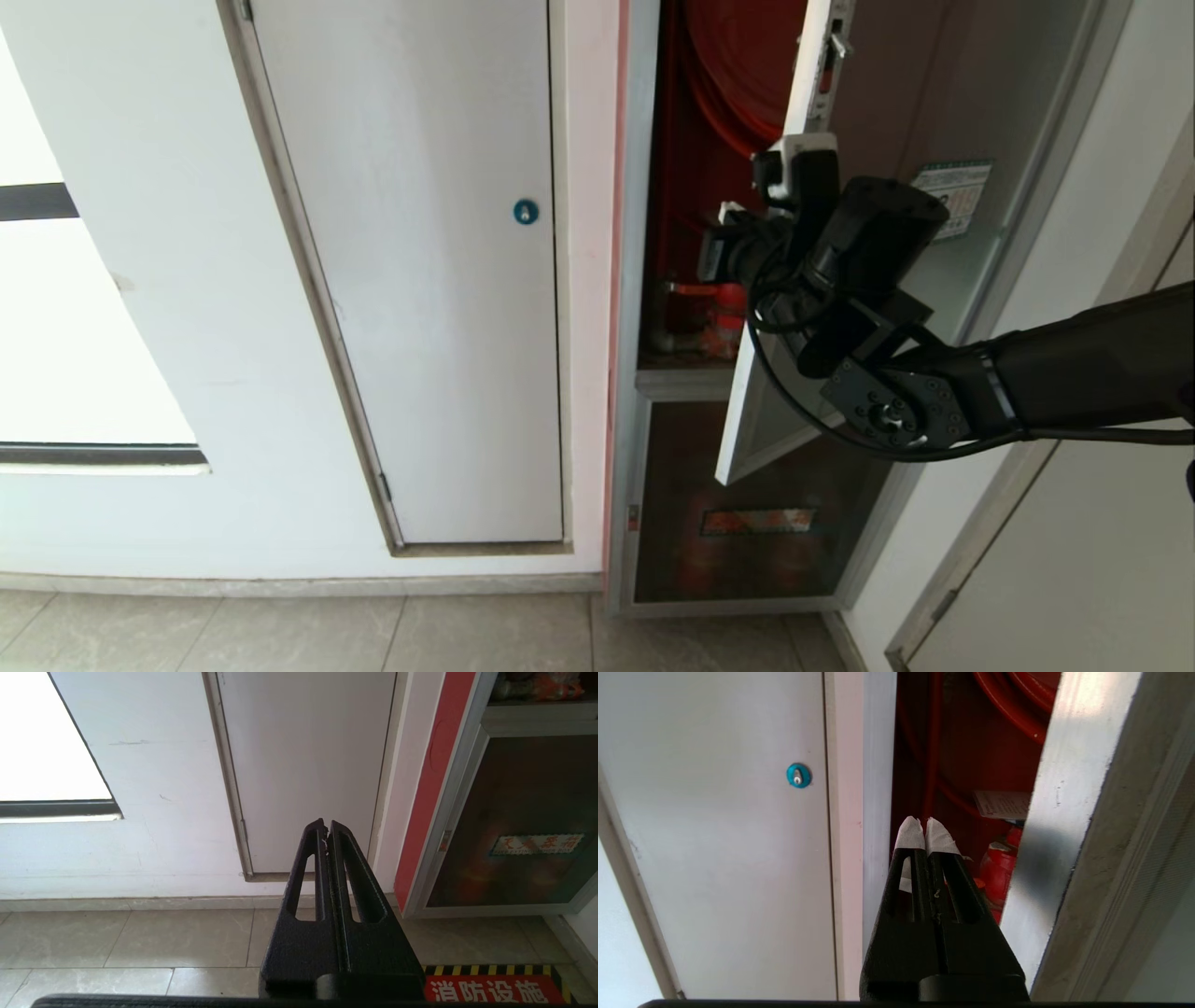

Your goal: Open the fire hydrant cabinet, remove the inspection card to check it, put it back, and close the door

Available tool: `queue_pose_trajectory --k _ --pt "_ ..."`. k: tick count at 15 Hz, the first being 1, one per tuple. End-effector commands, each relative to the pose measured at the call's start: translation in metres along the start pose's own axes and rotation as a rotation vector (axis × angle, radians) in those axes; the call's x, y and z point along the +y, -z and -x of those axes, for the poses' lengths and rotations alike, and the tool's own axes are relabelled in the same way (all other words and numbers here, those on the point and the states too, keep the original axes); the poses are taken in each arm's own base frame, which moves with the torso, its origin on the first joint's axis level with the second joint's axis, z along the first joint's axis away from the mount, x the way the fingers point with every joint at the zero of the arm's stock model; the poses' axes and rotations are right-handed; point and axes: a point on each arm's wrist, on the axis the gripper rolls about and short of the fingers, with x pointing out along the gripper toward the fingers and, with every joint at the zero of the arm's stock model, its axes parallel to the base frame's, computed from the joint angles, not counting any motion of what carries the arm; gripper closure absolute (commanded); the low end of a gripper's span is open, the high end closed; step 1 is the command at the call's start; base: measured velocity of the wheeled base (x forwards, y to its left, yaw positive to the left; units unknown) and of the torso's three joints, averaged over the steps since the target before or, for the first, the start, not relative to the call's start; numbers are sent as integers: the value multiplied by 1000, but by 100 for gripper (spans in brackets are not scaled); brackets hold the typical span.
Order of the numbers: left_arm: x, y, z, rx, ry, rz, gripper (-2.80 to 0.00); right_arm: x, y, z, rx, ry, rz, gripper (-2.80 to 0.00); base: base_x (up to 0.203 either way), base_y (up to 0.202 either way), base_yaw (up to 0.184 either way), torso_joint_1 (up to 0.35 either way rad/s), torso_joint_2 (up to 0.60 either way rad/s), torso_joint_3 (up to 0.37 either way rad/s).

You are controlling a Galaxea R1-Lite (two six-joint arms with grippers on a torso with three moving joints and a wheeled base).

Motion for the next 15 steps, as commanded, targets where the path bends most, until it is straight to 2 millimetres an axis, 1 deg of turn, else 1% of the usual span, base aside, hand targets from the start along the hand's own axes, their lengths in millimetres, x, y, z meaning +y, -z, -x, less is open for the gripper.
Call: queue_pose_trajectory --k 1,9,15 --pt "0 3 -1 12 0 0 0 -3 -4 1 -11 13 -3 0 0 0 0 0 0 0" --pt "0 3 -1 12 0 0 0 -10 -15 12 -9 31 -6 0 0 0 0 0 0 0" --pt "0 3 -1 12 0 0 0 -17 -17 19 3 39 1 0 0 0 0 0 0 0"
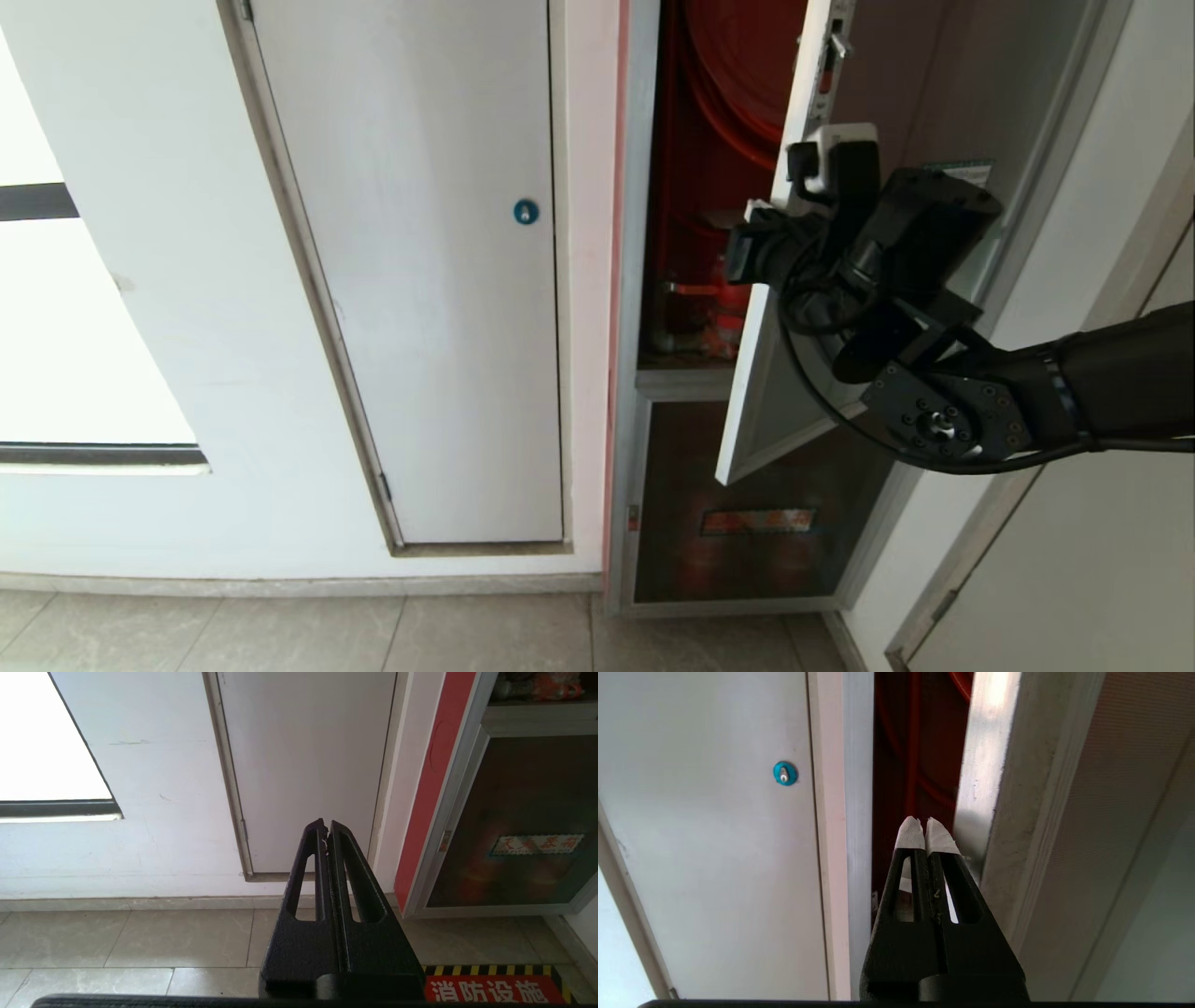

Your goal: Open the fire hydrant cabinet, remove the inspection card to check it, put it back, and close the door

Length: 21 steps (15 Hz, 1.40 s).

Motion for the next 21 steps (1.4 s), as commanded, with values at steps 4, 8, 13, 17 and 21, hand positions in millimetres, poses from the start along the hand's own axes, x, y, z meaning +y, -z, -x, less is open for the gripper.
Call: queue_pose_trajectory --k 4,8,13,17,21 --pt "0 3 -1 13 0 0 0 -7 -5 4 -4 25 2 0 0 0 0 0 0 0" --pt "0 3 -1 12 0 0 0 -12 -1 4 9 34 9 0 0 0 0 0 0 0" --pt "0 3 -1 12 0 0 0 -15 0 12 28 44 13 0 0 0 0 0 0 0" --pt "0 3 -1 12 0 0 0 -19 -2 23 25 44 11 0 0 0 0 0 0 0" --pt "0 3 -1 12 0 0 0 -24 -9 33 14 46 7 0 0 0 0 0 0 0"
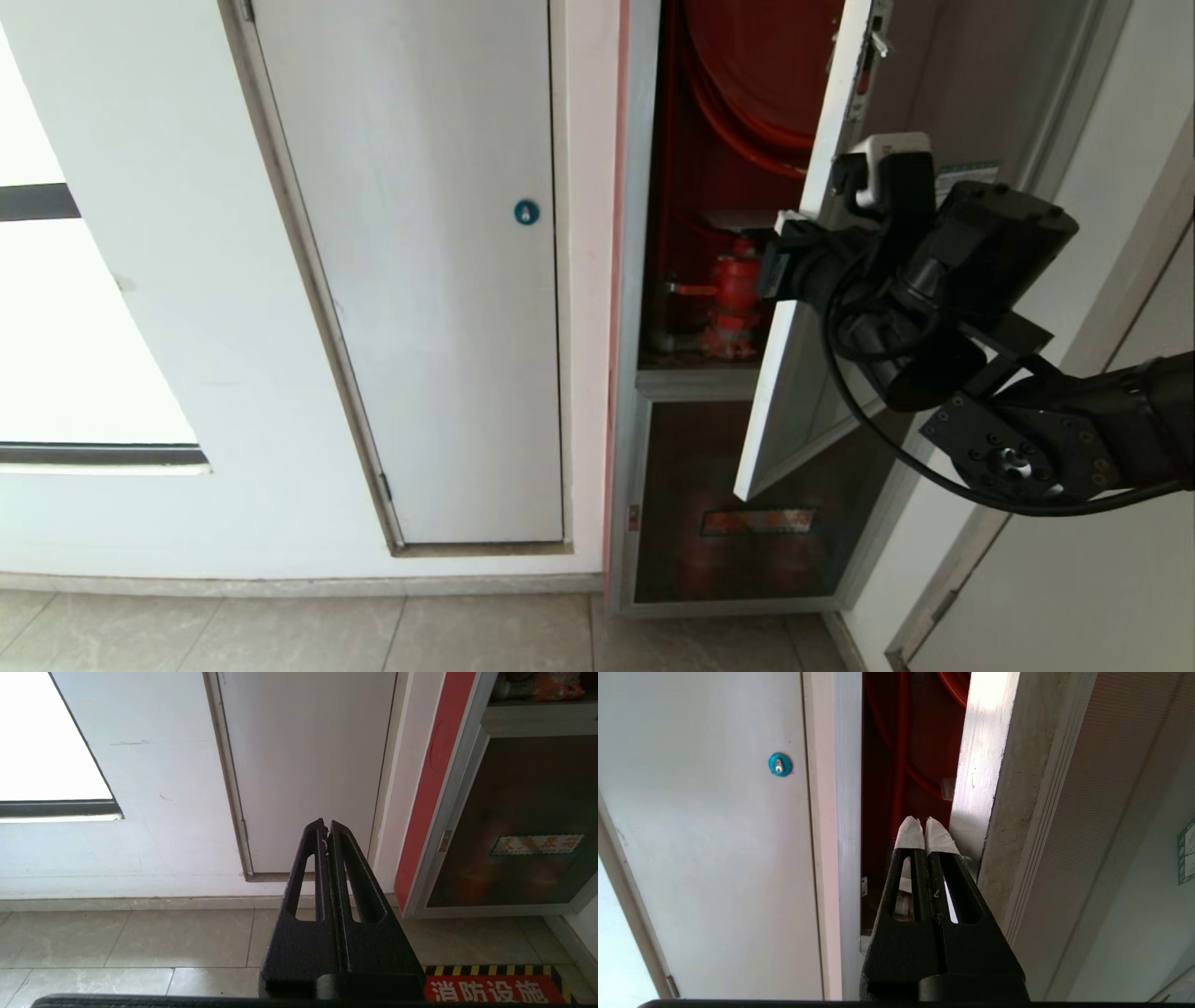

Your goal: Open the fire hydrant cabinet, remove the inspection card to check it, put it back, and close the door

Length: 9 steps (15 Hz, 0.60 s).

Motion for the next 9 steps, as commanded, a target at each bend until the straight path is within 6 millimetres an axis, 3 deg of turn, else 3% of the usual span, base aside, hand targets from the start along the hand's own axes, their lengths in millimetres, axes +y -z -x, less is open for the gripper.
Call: queue_pose_trajectory --k 1,9 --pt "0 3 -1 13 0 0 0 -4 -7 6 -16 8 -6 0 0 0 0 0 0 0" --pt "0 3 -1 12 0 0 0 -16 -16 25 -11 23 -6 0 0 0 0 0 0 0"
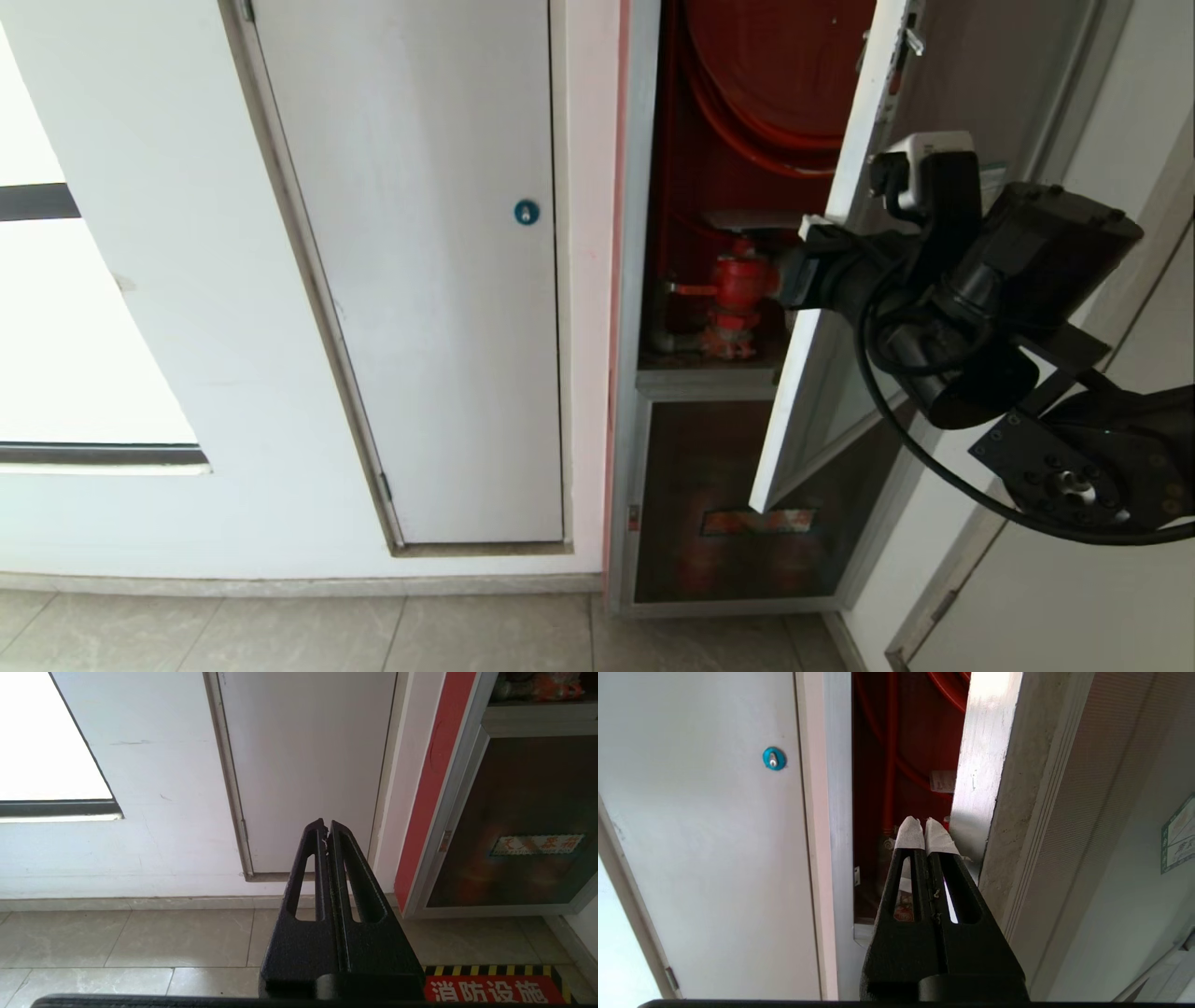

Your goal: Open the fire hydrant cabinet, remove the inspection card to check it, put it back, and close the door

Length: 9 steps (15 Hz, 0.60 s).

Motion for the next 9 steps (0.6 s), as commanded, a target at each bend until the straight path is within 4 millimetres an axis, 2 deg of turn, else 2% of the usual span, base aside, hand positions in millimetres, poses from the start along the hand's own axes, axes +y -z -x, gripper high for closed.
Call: queue_pose_trajectory --k 1,9 --pt "0 3 -1 12 0 0 0 -5 -8 8 -19 7 -7 0 0 0 0 0 0 0" --pt "0 3 -1 12 0 0 0 -21 -18 34 -19 16 -38 0 0 0 0 0 0 0"
